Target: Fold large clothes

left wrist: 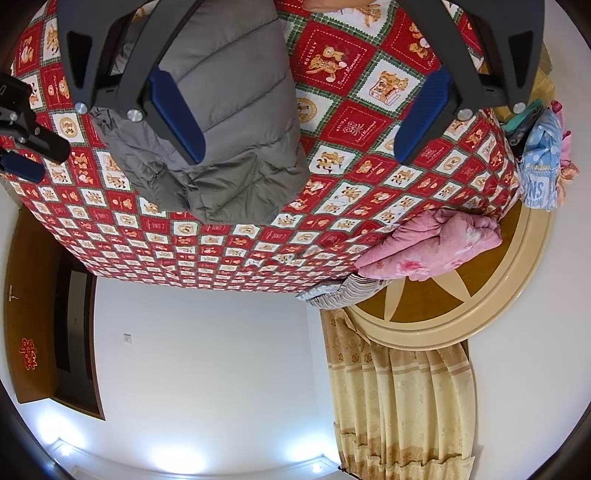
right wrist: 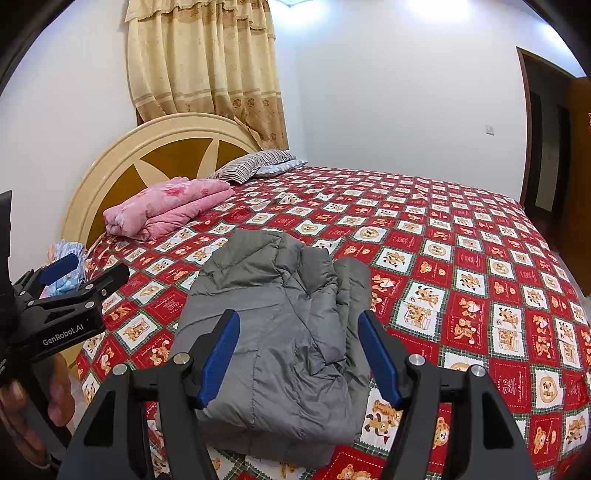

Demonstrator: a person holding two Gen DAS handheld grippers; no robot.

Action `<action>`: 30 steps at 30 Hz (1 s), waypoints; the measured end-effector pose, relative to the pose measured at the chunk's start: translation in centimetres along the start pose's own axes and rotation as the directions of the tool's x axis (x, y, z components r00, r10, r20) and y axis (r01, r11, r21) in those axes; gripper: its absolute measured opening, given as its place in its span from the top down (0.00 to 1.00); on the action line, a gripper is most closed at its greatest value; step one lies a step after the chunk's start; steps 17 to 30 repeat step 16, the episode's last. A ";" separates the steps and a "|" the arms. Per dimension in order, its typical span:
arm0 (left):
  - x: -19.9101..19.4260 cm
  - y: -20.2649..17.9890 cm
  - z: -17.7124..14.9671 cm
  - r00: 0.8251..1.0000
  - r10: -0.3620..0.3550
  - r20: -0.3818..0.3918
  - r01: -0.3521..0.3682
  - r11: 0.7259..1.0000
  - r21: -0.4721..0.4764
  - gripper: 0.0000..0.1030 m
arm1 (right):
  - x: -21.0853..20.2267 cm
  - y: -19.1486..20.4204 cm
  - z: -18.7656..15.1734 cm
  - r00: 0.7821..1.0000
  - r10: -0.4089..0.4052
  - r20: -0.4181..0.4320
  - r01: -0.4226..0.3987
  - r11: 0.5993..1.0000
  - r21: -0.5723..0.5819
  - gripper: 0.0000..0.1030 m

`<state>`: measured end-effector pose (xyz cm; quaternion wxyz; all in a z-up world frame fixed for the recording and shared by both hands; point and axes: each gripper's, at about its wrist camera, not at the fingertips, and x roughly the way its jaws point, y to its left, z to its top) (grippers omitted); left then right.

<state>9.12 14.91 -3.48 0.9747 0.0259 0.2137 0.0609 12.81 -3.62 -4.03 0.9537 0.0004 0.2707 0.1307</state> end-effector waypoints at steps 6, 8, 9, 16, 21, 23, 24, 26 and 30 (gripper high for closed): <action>0.1 0.0 0.0 1.000 -0.002 -0.007 0.002 1.000 -0.003 0.00 | 0.1 0.2 0.1 1.000 0.001 -0.001 -0.001 1.000 -0.005 0.35; 0.2 0.1 -0.2 1.000 0.006 -0.016 -0.006 1.000 -0.007 0.00 | 0.1 0.4 0.2 1.000 0.001 -0.003 -0.001 1.000 -0.009 0.35; 0.3 0.1 -0.2 1.000 0.003 -0.017 -0.004 1.000 -0.009 0.00 | 0.0 0.4 0.2 1.000 0.001 -0.002 -0.001 1.000 -0.011 0.35; 0.3 0.0 -0.4 0.999 0.045 0.004 -0.045 0.999 0.006 0.00 | 0.0 0.5 0.1 1.000 0.000 -0.003 0.000 1.000 -0.007 0.35; 0.3 0.0 -0.4 0.999 0.045 0.004 -0.045 0.999 0.006 0.00 | 0.0 0.5 0.1 1.000 0.000 -0.003 0.000 1.000 -0.007 0.35; 0.3 0.0 -0.4 0.999 0.045 0.004 -0.045 0.999 0.006 0.00 | 0.0 0.5 0.1 1.000 0.000 -0.003 0.000 1.000 -0.007 0.35; 0.3 0.0 -0.4 0.999 0.045 0.004 -0.045 0.999 0.006 0.00 | 0.0 0.5 0.1 1.000 0.000 -0.003 0.000 1.000 -0.007 0.35; 0.3 0.0 -0.4 0.999 0.045 0.004 -0.045 0.999 0.006 0.00 | 0.0 0.5 0.1 1.000 0.000 -0.003 0.000 1.000 -0.007 0.35; 0.3 0.0 -0.4 0.999 0.045 0.004 -0.045 0.999 0.006 0.00 | 0.0 0.5 0.1 1.000 0.000 -0.003 0.000 1.000 -0.007 0.35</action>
